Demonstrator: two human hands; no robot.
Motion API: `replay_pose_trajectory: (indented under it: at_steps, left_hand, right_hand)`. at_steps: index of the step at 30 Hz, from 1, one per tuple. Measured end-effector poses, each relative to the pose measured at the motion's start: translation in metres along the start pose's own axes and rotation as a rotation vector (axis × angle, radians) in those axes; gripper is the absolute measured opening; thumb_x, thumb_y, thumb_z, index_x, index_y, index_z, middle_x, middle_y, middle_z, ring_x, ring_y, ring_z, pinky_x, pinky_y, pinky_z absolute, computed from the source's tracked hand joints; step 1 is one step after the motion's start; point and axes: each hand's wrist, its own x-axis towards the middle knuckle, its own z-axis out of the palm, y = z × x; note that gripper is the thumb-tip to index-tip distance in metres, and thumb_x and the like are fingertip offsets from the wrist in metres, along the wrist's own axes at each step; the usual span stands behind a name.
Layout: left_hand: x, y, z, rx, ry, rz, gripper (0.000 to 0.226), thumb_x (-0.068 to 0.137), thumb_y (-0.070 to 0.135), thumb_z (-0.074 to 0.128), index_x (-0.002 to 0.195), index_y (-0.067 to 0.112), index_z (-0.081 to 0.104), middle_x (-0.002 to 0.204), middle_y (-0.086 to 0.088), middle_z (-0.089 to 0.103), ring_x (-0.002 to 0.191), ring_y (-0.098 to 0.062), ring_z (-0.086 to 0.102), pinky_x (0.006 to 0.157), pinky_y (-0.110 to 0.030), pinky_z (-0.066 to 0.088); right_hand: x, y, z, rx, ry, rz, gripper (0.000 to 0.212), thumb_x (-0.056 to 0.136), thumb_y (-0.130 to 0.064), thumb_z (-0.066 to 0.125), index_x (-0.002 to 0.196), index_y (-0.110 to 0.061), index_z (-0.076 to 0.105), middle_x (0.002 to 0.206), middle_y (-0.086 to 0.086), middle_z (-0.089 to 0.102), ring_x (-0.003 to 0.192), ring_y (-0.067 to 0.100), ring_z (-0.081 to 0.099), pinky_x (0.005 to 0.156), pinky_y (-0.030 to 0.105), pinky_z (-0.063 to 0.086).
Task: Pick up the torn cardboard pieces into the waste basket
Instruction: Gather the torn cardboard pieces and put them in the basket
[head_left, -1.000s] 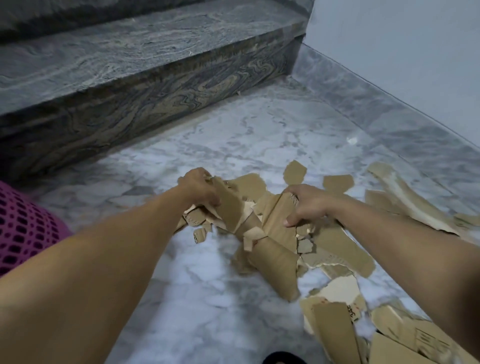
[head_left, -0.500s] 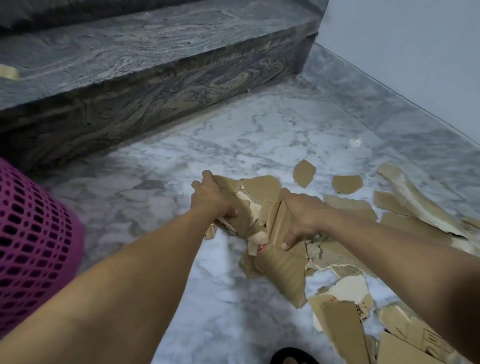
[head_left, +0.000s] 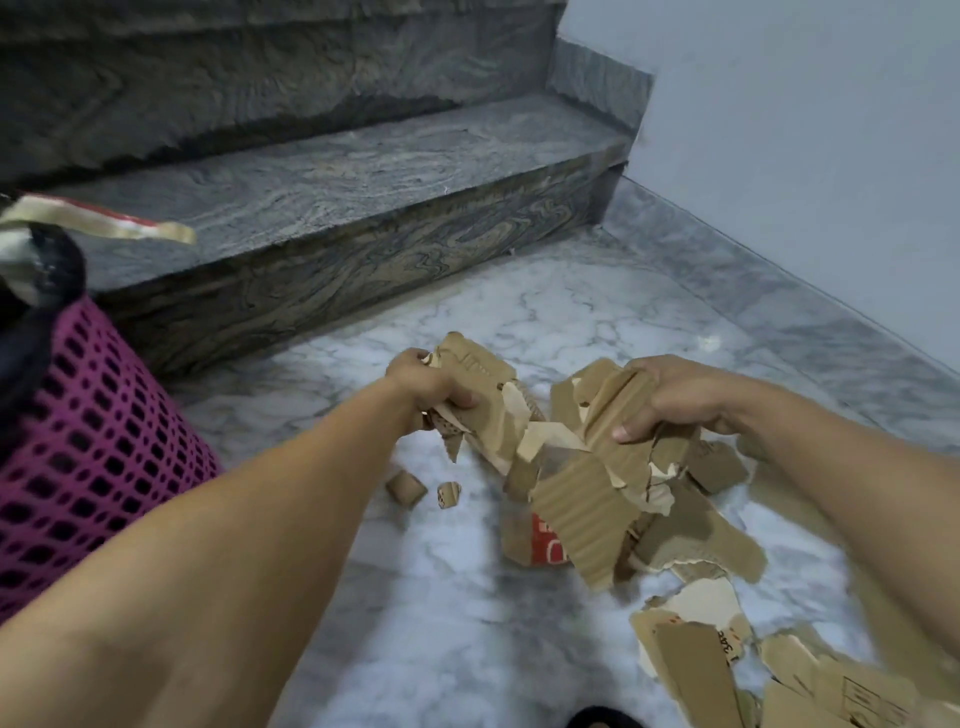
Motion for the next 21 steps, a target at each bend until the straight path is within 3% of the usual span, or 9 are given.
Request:
replay_pose_trajectory:
  at_steps: [2, 3, 5, 8, 11, 15, 17, 19, 21]
  left_hand:
    - [-0.016, 0.021, -0.012, 0.003, 0.02, 0.049, 0.064, 0.064, -0.013, 0.079, 0.117, 0.006, 0.051, 0.105, -0.024, 0.065, 0.083, -0.038, 0.07, 0.07, -0.055, 0.059]
    - [-0.026, 0.033, -0.021, 0.007, 0.02, 0.075, 0.066, 0.063, -0.013, 0.079, 0.119, 0.006, 0.051, 0.105, -0.024, 0.066, 0.081, -0.038, 0.07, 0.067, -0.054, 0.059]
    - [-0.043, 0.055, -0.037, 0.021, 0.028, 0.118, 0.07, 0.063, -0.013, 0.08, 0.124, 0.005, 0.05, 0.104, -0.022, 0.066, 0.079, -0.036, 0.071, 0.063, -0.052, 0.06]
    - [-0.082, 0.087, -0.068, 0.031, 0.059, 0.188, 0.07, 0.064, -0.013, 0.079, 0.124, 0.005, 0.048, 0.103, -0.021, 0.066, 0.081, -0.036, 0.071, 0.062, -0.049, 0.06]
    - [-0.115, 0.112, -0.099, 0.052, 0.11, 0.241, 0.064, 0.065, -0.011, 0.079, 0.119, 0.002, 0.047, 0.1, -0.022, 0.066, 0.073, -0.034, 0.071, 0.051, -0.039, 0.059]
    - [-0.164, 0.134, -0.158, 0.075, 0.184, 0.283, 0.054, 0.067, -0.008, 0.079, 0.116, -0.001, 0.055, 0.1, -0.023, 0.069, 0.08, -0.036, 0.072, 0.072, -0.052, 0.059]
    - [-0.189, 0.14, -0.193, 0.06, 0.216, 0.266, 0.038, 0.077, -0.007, 0.07, 0.114, -0.005, 0.058, 0.096, -0.023, 0.069, 0.08, -0.035, 0.071, 0.075, -0.049, 0.059]
    - [-0.215, 0.142, -0.23, 0.067, 0.245, 0.223, 0.03, 0.083, -0.002, 0.067, 0.112, -0.004, 0.06, 0.091, -0.02, 0.069, 0.068, -0.029, 0.07, 0.061, -0.041, 0.061]
    - [-0.241, 0.14, -0.269, 0.047, 0.322, 0.211, 0.031, 0.083, 0.002, 0.068, 0.113, -0.001, 0.06, 0.099, -0.018, 0.07, 0.076, -0.027, 0.072, 0.06, -0.037, 0.061]
  right_hand:
    - [-0.018, -0.016, -0.012, 0.086, -0.025, -0.037, 0.056, 0.06, -0.008, 0.091, 0.11, -0.013, 0.064, 0.109, 0.015, 0.071, 0.091, 0.024, 0.07, 0.073, 0.033, 0.06]
    - [-0.028, -0.027, -0.018, 0.088, -0.021, -0.073, 0.051, 0.063, -0.002, 0.089, 0.106, -0.013, 0.065, 0.106, 0.016, 0.072, 0.091, 0.026, 0.071, 0.077, 0.038, 0.061]
    - [-0.042, -0.048, -0.029, 0.107, -0.012, -0.121, 0.052, 0.062, 0.0, 0.088, 0.106, -0.013, 0.065, 0.103, 0.016, 0.072, 0.094, 0.03, 0.071, 0.082, 0.043, 0.06]
    - [-0.066, -0.094, -0.043, 0.131, -0.009, -0.215, 0.057, 0.055, -0.001, 0.088, 0.106, -0.012, 0.066, 0.098, 0.015, 0.074, 0.088, 0.028, 0.072, 0.072, 0.038, 0.062]
    - [-0.088, -0.142, -0.051, 0.104, -0.023, -0.312, 0.056, 0.054, -0.004, 0.088, 0.106, -0.011, 0.068, 0.104, 0.017, 0.073, 0.094, 0.03, 0.071, 0.081, 0.041, 0.059]
    - [-0.116, -0.219, -0.049, 0.053, -0.008, -0.44, 0.055, 0.052, -0.01, 0.091, 0.103, -0.016, 0.071, 0.108, 0.013, 0.074, 0.105, 0.032, 0.069, 0.096, 0.051, 0.051]
    - [-0.127, -0.259, -0.04, 0.018, 0.004, -0.527, 0.055, 0.055, -0.014, 0.09, 0.106, -0.014, 0.071, 0.105, 0.008, 0.074, 0.103, 0.027, 0.069, 0.093, 0.044, 0.052]
    - [-0.136, -0.299, -0.026, 0.028, -0.015, -0.601, 0.057, 0.057, -0.008, 0.089, 0.111, -0.009, 0.07, 0.102, 0.006, 0.073, 0.098, 0.02, 0.066, 0.087, 0.035, 0.049]
    - [-0.142, -0.337, -0.009, 0.047, -0.075, -0.659, 0.059, 0.053, -0.006, 0.088, 0.11, -0.009, 0.071, 0.102, 0.007, 0.073, 0.096, 0.019, 0.066, 0.089, 0.036, 0.049]
